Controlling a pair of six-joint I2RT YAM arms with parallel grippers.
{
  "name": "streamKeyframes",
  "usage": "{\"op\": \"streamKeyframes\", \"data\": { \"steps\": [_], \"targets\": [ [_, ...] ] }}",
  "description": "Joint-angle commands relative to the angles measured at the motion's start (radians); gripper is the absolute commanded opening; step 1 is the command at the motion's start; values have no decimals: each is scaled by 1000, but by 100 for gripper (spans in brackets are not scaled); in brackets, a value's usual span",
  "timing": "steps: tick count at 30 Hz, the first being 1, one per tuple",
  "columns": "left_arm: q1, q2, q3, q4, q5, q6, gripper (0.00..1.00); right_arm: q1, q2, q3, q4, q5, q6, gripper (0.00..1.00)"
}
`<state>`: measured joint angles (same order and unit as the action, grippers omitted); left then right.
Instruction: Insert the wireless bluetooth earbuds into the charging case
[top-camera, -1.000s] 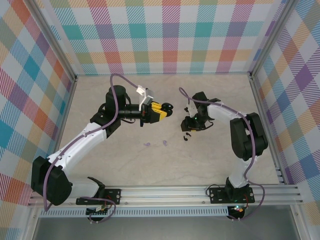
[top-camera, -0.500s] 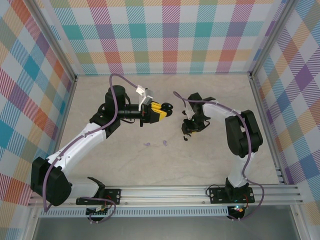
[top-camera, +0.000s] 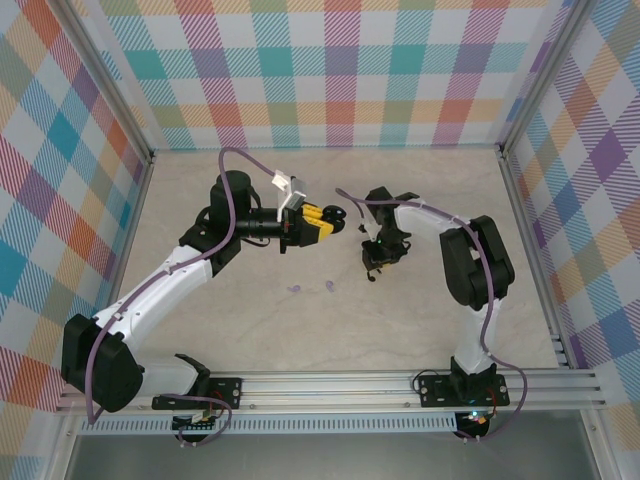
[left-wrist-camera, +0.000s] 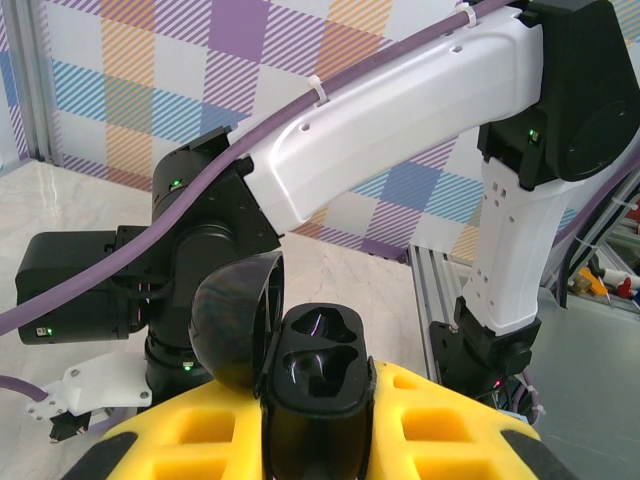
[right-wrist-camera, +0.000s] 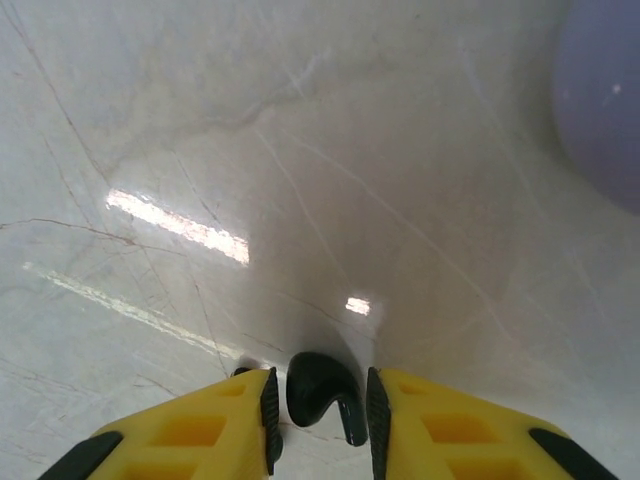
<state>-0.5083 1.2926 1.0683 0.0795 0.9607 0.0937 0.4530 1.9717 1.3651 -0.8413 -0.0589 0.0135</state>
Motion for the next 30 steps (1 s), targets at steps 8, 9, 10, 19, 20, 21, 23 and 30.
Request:
{"op": "streamKeyframes", "data": {
  "steps": [8, 9, 10, 19, 20, 21, 23, 30],
  "targets": [
    [2, 0, 22, 16, 39, -15, 10, 19, 43, 36, -50, 74, -9, 30],
    [2, -1, 22, 16, 39, -15, 10, 21, 46, 39, -52, 73, -8, 30],
    [2, -1, 22, 16, 40, -15, 10, 22, 50, 43, -53, 74, -7, 30],
    [2, -2, 24, 16, 40, -18, 10, 31, 66, 45, -68, 122, 12, 25],
    [2, -1, 24, 16, 40, -18, 10, 31, 64, 42, -64, 128, 18, 24],
    [2, -1, 24, 16, 39, -18, 10, 30, 64, 42, -63, 129, 23, 24],
    [2, -1, 24, 16, 40, -17, 10, 30, 64, 43, -61, 134, 38, 22],
    [2, -6, 22, 12, 37, -20, 10, 15, 51, 48, -46, 127, 111, 20]
  ]
}}
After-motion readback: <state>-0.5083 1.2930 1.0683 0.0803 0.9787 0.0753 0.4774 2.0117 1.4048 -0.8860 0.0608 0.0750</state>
